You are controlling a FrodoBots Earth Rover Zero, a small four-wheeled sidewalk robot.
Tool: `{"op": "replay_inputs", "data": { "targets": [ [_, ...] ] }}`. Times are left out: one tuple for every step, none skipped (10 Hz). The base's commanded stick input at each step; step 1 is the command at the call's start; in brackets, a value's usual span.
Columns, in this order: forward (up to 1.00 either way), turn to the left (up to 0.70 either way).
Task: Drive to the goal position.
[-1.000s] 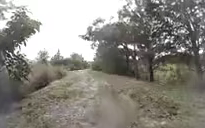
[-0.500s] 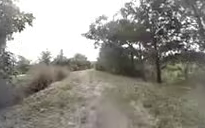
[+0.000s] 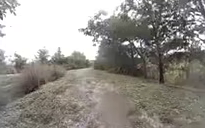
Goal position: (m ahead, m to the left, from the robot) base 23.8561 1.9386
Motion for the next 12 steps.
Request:
{"op": "replay_inputs", "data": {
  "targets": [
    [0.70,0.00],
    [0.70,0.00],
    [0.70,0.00],
    [0.70,0.00],
    [0.70,0.00],
    [0.70,0.00],
    [0.70,0.00],
    [0.70,0.19],
    [0.70,0.35],
    [0.70,0.35],
    [0.70,0.35],
    [0.70,0.35]
  ]
}}
